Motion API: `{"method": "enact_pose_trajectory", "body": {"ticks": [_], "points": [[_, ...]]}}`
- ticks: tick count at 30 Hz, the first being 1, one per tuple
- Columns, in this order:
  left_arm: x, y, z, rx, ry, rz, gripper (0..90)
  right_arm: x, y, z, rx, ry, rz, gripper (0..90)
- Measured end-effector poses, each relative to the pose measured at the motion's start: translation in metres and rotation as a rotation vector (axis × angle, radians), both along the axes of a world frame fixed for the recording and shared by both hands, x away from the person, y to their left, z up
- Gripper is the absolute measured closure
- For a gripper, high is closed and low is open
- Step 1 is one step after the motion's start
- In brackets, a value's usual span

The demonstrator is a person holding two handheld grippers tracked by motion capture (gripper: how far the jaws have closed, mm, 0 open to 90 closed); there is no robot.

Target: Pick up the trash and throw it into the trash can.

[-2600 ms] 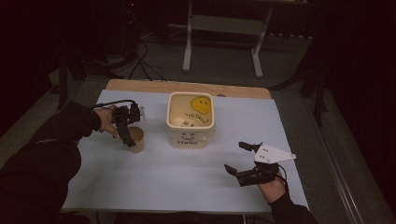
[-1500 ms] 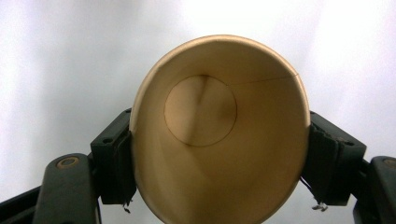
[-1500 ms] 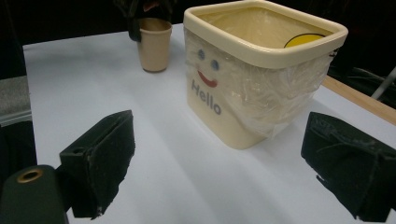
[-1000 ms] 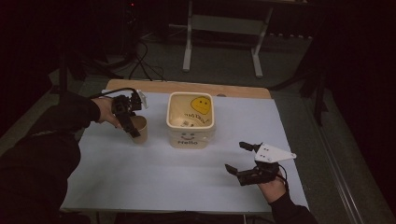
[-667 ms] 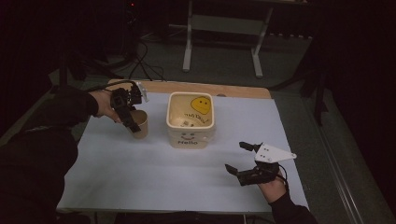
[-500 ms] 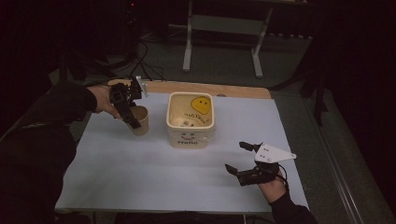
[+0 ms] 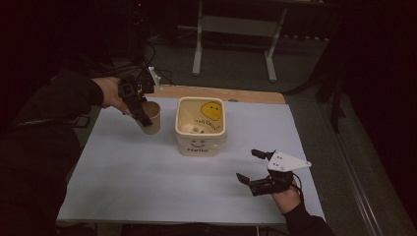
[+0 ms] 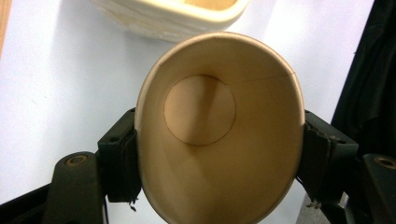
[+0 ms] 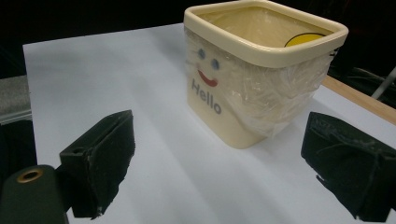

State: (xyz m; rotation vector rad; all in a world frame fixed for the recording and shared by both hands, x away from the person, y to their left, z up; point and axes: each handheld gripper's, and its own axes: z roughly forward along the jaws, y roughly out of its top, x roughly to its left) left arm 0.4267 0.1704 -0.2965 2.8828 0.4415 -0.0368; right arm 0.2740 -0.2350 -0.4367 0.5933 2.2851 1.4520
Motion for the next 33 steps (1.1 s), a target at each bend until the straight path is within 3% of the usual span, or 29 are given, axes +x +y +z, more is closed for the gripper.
{"method": "enact_pose_trajectory", "body": {"ticks": [8,15,21,33], "points": [[0.0,-0.014,0.019,0.017,-0.011,-0.014,29.4,0.0,0.0,0.0,0.0,0.002,0.002,9.5],[0.002,-0.03,0.029,0.011,-0.013,-0.037,29.4,0.0,0.0,0.0,0.0,0.002,0.001,9.5],[0.004,-0.044,0.035,0.032,-0.011,-0.056,29.4,0.0,0.001,-0.001,-0.004,0.004,0.007,9.5],[0.013,-0.068,0.051,0.017,-0.029,-0.092,29.4,0.001,0.0,-0.001,-0.005,0.006,0.008,9.5]]}}
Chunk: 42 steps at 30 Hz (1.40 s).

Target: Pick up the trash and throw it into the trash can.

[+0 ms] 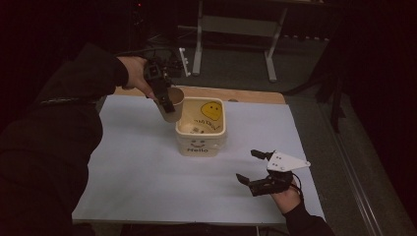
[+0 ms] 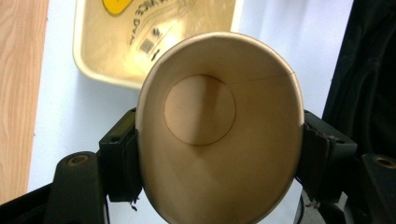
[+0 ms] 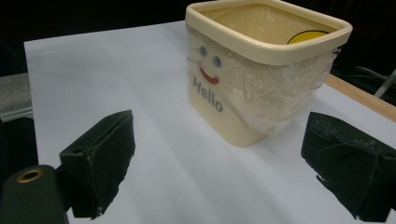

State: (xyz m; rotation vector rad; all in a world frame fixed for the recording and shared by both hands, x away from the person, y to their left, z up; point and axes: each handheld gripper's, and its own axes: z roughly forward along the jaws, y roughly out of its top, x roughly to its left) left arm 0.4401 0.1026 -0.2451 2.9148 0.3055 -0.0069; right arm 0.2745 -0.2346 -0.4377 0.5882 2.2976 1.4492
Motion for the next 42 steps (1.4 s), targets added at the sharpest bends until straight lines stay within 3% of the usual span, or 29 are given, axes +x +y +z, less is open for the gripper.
{"method": "enact_pose_trajectory", "body": {"ticks": [13,23,30,42], "points": [[0.007,-0.023,0.002,0.003,-0.008,-0.041,29.4,-0.001,0.0,0.0,0.002,0.0,0.002,9.5],[0.016,-0.039,-0.005,0.017,-0.009,-0.061,29.4,0.0,-0.001,0.0,0.004,0.002,0.0,9.5],[0.022,-0.049,-0.007,-0.008,-0.006,-0.076,29.4,0.0,-0.001,-0.001,0.002,0.006,0.0,9.5],[0.032,-0.064,-0.01,-0.002,-0.016,-0.091,29.4,0.0,-0.001,-0.001,-0.002,0.005,0.002,9.5]]}}
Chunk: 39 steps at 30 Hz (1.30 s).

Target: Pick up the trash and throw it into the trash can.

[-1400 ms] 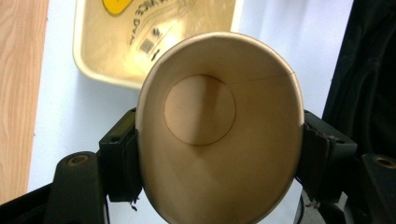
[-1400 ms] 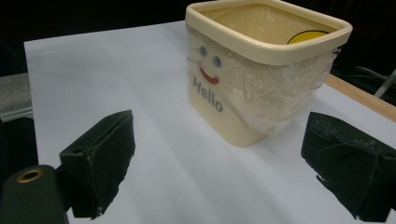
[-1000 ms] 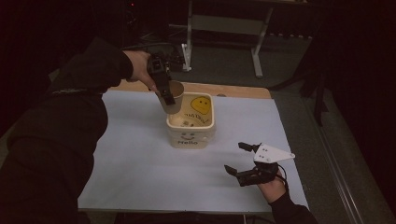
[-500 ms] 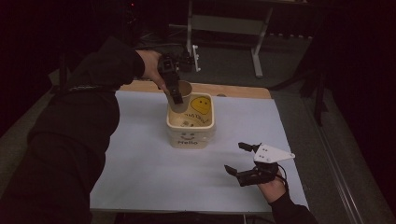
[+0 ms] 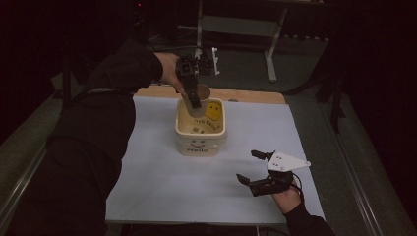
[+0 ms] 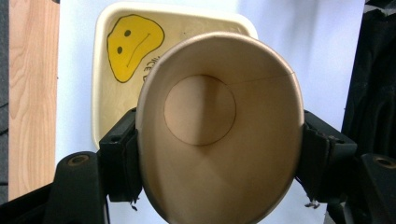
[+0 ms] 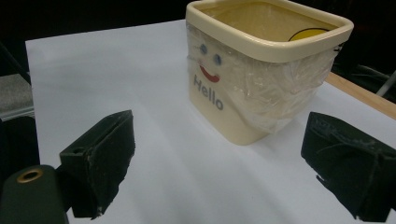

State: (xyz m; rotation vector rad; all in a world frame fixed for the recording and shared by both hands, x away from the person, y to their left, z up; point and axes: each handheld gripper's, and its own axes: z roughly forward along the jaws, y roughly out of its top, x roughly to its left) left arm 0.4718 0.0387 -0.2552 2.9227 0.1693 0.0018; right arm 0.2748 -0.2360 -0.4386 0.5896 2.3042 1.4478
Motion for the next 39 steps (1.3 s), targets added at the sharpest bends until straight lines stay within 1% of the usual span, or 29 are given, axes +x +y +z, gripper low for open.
{"method": "enact_pose_trajectory", "body": {"ticks": [4,7,10,12,15,22,24,25,26,28,29,30,31,33,34,38,39], "points": [[0.004,-0.004,0.001,-0.002,-0.008,-0.011,29.4,-0.001,0.0,0.0,-0.003,-0.001,0.003,9.5],[0.005,-0.007,0.0,-0.002,-0.006,-0.006,29.4,0.0,0.0,0.0,-0.004,-0.001,0.003,9.5],[0.009,-0.009,-0.002,-0.001,-0.005,-0.011,29.4,0.0,0.0,0.0,-0.002,-0.002,0.001,9.6],[0.011,-0.01,-0.003,0.005,-0.004,-0.015,29.4,-0.001,0.0,0.0,-0.002,-0.001,0.002,9.5],[0.015,-0.012,-0.007,0.025,-0.002,-0.016,29.3,0.0,0.0,0.0,-0.002,-0.001,0.002,9.5],[0.018,-0.016,-0.009,0.013,-0.004,-0.02,28.8,0.0,0.0,0.0,-0.002,0.003,0.002,9.5],[0.018,-0.017,-0.008,0.006,-0.006,-0.017,26.5,0.0,0.0,0.0,-0.001,0.005,0.002,9.5],[0.019,-0.018,-0.007,-0.004,-0.007,-0.003,23.8,0.0,0.0,0.0,-0.001,0.005,0.002,9.5],[0.02,-0.018,-0.007,-0.001,-0.013,0.002,19.2,0.0,0.0,0.0,-0.003,0.004,0.004,9.6],[0.017,-0.019,-0.009,0.024,-0.025,-0.01,2.7,0.0,0.0,0.0,-0.002,0.004,0.004,9.5],[0.018,-0.019,-0.009,0.023,-0.027,0.0,0.4,0.0,0.0,0.0,-0.002,0.005,0.004,9.5],[0.018,-0.018,-0.009,0.015,-0.026,0.017,0.4,0.0,0.0,0.0,-0.002,0.004,0.004,9.5],[0.019,-0.018,-0.009,-0.006,-0.03,0.026,0.4,0.0,0.0,0.0,-0.004,0.004,0.004,9.6],[0.017,-0.015,-0.009,-0.028,-0.046,0.027,0.4,0.0,0.0,0.0,-0.005,0.003,0.006,9.5],[0.017,-0.014,-0.008,-0.035,-0.055,0.026,0.4,0.0,0.0,0.0,-0.006,0.002,0.006,9.5],[0.016,-0.01,-0.007,-0.05,-0.056,0.034,0.4,0.0,0.0,0.0,-0.007,0.002,0.005,9.5],[0.014,-0.007,-0.006,-0.051,-0.068,0.042,0.4,0.0,0.0,0.0,-0.006,0.003,0.005,9.6]]}}
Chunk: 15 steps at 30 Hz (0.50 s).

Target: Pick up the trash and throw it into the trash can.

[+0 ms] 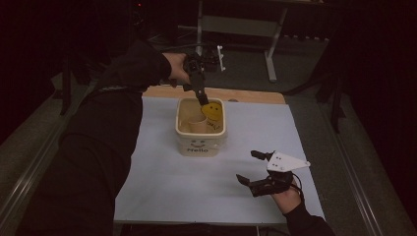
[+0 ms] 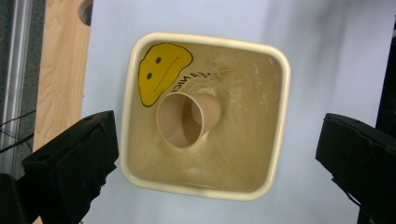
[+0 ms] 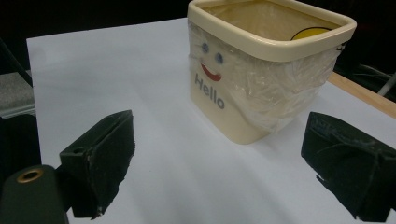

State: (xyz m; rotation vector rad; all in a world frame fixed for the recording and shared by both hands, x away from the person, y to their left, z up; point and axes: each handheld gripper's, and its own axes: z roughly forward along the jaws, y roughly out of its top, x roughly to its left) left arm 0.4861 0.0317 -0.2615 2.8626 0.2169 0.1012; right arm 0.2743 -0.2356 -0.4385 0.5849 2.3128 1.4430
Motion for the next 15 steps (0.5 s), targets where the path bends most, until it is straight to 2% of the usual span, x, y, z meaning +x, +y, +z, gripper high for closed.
{"method": "enact_pose_trajectory", "body": {"ticks": [5,8,15], "points": [[-0.004,0.006,0.001,-0.027,-0.006,0.009,0.4,0.0,0.0,0.0,-0.002,-0.001,-0.001,9.6],[-0.006,0.008,-0.001,-0.022,-0.011,0.009,0.4,0.0,0.0,0.0,-0.003,-0.002,0.0,9.6],[-0.009,0.019,-0.004,-0.046,-0.005,0.034,0.4,0.001,0.001,0.0,-0.004,-0.003,0.0,9.5]]}}
